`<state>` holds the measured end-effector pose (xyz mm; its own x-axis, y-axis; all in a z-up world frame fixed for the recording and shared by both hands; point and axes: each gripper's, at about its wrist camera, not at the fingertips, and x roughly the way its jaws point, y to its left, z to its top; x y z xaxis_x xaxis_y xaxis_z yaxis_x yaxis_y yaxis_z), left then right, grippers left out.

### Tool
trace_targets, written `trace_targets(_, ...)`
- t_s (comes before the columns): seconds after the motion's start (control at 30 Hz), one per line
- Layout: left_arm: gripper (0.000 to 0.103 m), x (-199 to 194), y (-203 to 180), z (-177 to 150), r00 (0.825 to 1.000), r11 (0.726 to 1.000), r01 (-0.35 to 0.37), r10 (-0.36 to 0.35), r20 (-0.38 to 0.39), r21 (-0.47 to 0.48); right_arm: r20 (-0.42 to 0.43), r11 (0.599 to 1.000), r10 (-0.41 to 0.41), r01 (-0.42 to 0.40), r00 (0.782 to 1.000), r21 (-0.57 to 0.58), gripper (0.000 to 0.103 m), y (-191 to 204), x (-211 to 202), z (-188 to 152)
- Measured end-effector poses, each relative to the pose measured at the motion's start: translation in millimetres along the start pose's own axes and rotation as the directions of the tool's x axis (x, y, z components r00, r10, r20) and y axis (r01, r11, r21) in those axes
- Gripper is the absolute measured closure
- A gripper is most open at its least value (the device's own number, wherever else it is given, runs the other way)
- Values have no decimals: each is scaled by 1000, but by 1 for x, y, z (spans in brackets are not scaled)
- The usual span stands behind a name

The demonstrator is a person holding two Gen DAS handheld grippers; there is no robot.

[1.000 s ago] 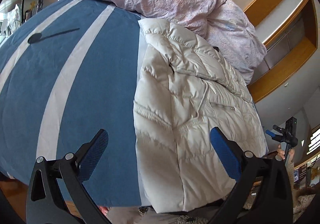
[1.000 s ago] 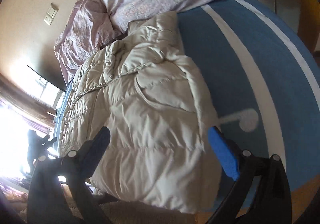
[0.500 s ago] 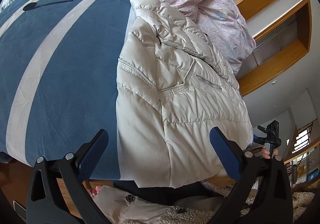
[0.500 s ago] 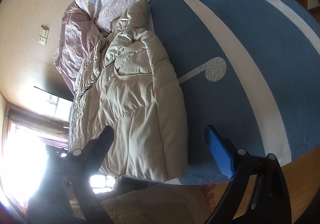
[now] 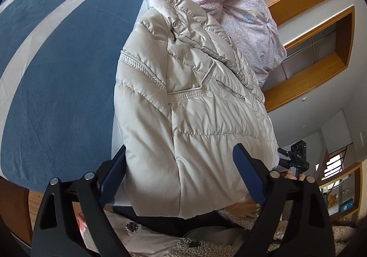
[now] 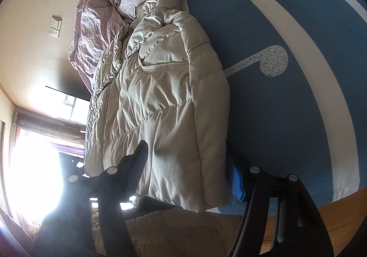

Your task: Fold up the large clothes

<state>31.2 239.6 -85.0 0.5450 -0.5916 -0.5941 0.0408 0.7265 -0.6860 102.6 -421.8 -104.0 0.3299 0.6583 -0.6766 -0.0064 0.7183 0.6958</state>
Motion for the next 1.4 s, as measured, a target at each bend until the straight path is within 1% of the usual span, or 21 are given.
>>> trace_targets(0.1,23,-5,8,-6,999,998,47,-47,3,-46,-15,999,47,-47,999,-5,44,1,1,-4)
trace_targets(0.13,33,-7,10,-7,1000,998,31,-31,3,-52,-20,999,46,-46,999,-10,44,3,2,-5)
trace_targets(0.2,43,-10,12,-6,1000,998,-31,31,-3,-51,-30,999,16,-17,999,-28,45,6,4,-7)
trace_targets(0.27,43,-12,11,-2,998,997,-63,63,-3,-39,-33,999,7,-8,999,-32,45,8,5,-7)
trace_targets(0.33,41,-9,8,0,998,998,-59,58,-37,-23,-43,999,15,-17,999,-38,45,10,8,-7)
trace_targets(0.4,41,-4,6,0,996,999,-32,32,-83,-8,-58,998,34,-37,998,-42,45,11,11,-8)
trace_targets(0.43,41,-3,6,-2,995,1000,-12,10,-103,-17,-65,998,53,-56,996,-37,45,11,14,-9)
trace_targets(0.5,41,-2,9,-5,992,998,31,-38,-123,-54,-66,995,93,-95,993,-23,45,11,18,-10)
trace_targets(0.57,41,-2,13,-8,989,992,73,-85,-123,-101,-57,992,122,-123,991,-11,45,9,20,-11)
trace_targets(0.63,43,-2,13,-12,989,990,84,-97,-111,-116,-51,992,127,-127,991,-9,50,11,23,-12)
trace_targets(0.67,48,-1,10,-13,990,992,71,-83,-110,-108,-54,994,108,-109,993,-12,62,13,25,-12)
trace_targets(0.7,60,0,8,-14,993,994,47,-57,-107,-96,-53,995,95,-96,994,-13,68,14,27,-12)
trace_targets(0.73,70,0,6,-15,994,996,25,-33,-102,-84,-46,995,96,-97,994,-18,71,15,26,-13)
trace_targets(0.8,81,-3,4,-13,997,996,26,-32,-77,-80,-32,996,87,-88,996,-31,80,17,23,-11)
trace_targets(0.83,84,-6,2,-10,998,996,31,-36,-59,-78,-22,996,81,-82,996,-36,82,19,21,-10)
trace_targets(0.9,88,-13,-2,-6,999,998,28,-29,-23,-59,-5,996,69,-69,998,-51,85,23,17,-9)
trace_targets(1.07,90,-27,-20,7,998,1000,20,-20,65,-5,66,993,43,-35,997,-110,88,40,6,-4)
trace_targets(1.17,91,-33,-28,18,993,1000,26,-26,118,3,151,987,47,-23,987,-158,89,56,-4,1)
trace_targets(1.27,91,-39,-38,34,982,999,41,-42,185,9,273,978,66,-8,960,-208,89,75,-23,7)
trace_targets(1.3,91,-41,-42,39,978,999,46,-48,205,14,319,974,75,-2,945,-225,89,84,-29,10)
trace_targets(1.4,91,-46,-52,59,965,998,51,-58,255,33,407,968,81,25,910,-248,89,104,-43,23)
